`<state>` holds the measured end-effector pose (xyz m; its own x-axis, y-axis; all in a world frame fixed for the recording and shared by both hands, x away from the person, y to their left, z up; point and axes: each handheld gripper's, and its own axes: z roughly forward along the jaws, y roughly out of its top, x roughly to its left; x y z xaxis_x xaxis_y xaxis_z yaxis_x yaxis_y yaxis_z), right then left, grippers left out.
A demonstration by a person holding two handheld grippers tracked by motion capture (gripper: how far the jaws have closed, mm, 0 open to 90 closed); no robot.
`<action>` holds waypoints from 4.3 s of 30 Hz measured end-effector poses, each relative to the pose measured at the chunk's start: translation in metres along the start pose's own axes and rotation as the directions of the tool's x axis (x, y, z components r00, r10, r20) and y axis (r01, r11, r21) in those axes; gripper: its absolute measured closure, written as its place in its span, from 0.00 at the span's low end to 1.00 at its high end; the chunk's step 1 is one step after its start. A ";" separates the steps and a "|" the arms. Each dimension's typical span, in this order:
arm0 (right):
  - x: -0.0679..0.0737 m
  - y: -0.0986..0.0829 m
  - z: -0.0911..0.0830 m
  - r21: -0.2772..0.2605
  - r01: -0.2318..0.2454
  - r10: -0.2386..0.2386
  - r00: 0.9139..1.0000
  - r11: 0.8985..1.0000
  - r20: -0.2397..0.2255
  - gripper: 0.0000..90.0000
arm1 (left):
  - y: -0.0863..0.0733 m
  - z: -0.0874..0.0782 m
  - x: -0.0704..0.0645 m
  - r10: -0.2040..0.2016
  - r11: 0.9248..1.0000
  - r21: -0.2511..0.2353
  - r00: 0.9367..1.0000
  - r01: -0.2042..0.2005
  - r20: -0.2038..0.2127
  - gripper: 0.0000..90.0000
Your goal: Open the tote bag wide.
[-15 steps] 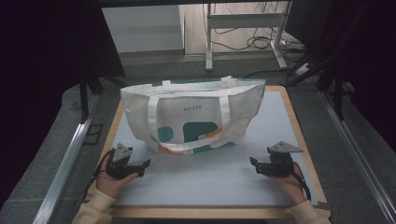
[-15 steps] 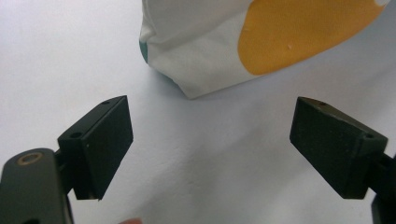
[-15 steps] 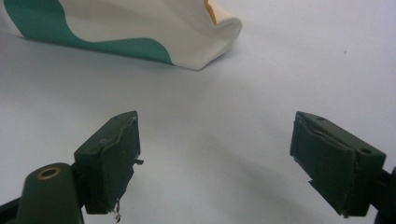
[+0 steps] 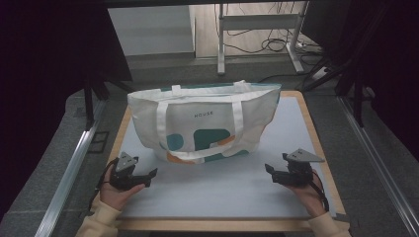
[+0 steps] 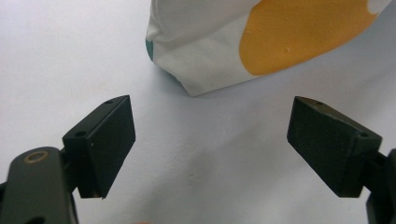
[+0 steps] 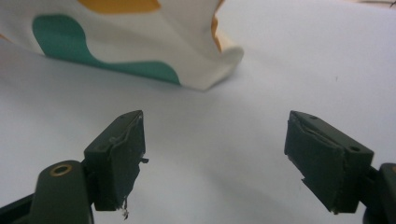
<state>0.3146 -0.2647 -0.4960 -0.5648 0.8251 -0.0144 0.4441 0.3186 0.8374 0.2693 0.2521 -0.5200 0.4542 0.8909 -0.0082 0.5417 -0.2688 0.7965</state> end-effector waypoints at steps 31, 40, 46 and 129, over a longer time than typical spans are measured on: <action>-0.002 0.037 -0.003 -0.050 -0.033 0.032 0.999 0.998 -0.029 0.26 | 0.030 -0.017 0.008 -0.039 0.997 -0.065 0.998 0.042 0.054 0.24; -0.004 0.048 -0.009 -0.082 -0.053 0.050 0.998 0.995 -0.031 0.28 | 0.042 -0.027 0.005 -0.022 0.996 -0.081 0.999 0.026 0.046 0.27; -0.005 0.055 -0.009 -0.090 -0.040 0.036 0.998 0.995 -0.049 0.30 | 0.050 -0.029 0.005 -0.023 0.995 -0.095 0.998 0.028 0.056 0.26; -0.021 0.115 -0.004 -0.153 0.016 -0.035 0.992 0.988 -0.122 0.96 | 0.095 -0.048 0.011 0.054 0.976 -0.219 0.982 -0.013 0.181 0.94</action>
<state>0.3750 -0.2476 -0.3970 -0.6610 0.7500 0.0229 0.3233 0.2571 0.9107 0.2917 0.2542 -0.4149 0.6030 0.7942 -0.0748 0.3680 -0.1937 0.9094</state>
